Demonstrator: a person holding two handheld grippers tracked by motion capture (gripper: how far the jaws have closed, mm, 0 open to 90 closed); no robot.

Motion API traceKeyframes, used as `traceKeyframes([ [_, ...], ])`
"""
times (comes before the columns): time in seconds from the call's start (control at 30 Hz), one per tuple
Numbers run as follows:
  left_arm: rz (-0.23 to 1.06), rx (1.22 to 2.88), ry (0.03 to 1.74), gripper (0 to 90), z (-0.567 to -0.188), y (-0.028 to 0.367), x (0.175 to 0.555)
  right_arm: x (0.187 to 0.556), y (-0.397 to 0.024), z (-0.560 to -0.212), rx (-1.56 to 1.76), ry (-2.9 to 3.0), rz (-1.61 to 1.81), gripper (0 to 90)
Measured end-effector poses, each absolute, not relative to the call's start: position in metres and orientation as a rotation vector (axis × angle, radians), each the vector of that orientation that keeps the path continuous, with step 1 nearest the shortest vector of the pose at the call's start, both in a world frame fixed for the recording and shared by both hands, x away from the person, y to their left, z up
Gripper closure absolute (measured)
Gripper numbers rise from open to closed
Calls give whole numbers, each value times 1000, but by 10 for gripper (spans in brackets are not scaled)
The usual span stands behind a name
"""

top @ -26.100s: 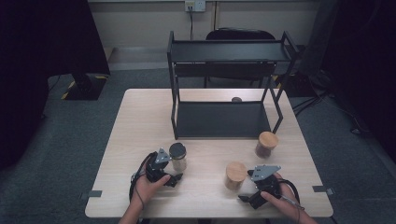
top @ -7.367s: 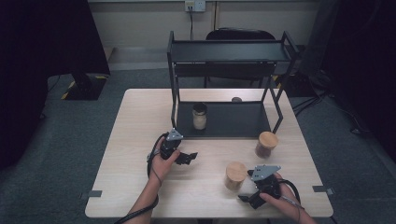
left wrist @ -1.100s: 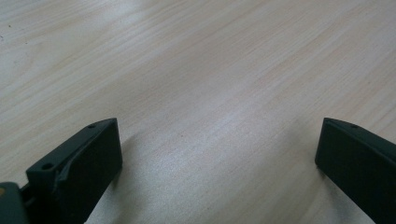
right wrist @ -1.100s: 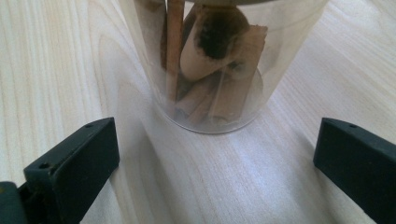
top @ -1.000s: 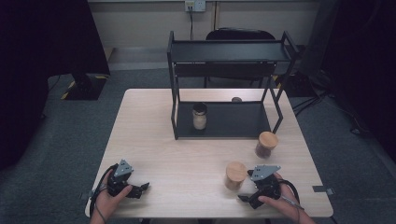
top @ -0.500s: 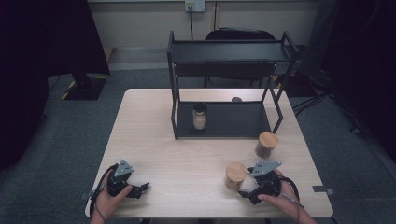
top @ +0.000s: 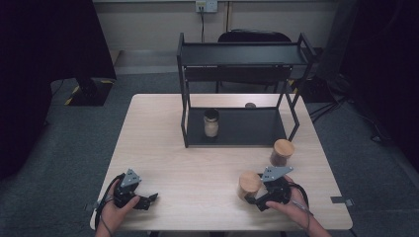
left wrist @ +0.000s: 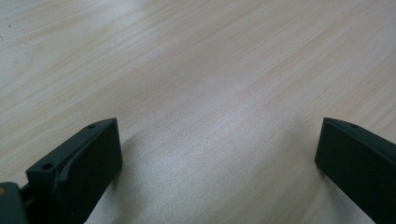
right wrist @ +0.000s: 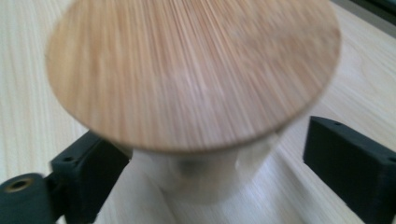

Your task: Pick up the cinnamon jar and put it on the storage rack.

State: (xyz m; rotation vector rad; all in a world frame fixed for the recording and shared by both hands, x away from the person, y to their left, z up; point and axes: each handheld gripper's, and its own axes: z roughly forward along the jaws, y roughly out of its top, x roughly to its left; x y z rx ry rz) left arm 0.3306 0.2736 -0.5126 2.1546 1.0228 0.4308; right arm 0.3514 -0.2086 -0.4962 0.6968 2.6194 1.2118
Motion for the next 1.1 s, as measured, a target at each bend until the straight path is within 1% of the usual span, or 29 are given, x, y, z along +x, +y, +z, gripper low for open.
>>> traceKeyframes([
  [0.1,431,2155,1022,1,-513,274,331,351,-205,-495,681,2611,1237,136],
  [0.23,431,2155,1023,1,-513,274,331,351,-202,-494,676,2595,1278,173],
  [0.37,431,2155,1023,1,-513,274,331,351,-199,-494,646,2586,1304,229],
  [0.57,431,2155,1022,1,-513,274,331,352,-196,-493,627,2570,1285,246],
  [1.1,431,2156,1022,1,-513,274,331,362,-189,-489,658,2562,1247,247],
])
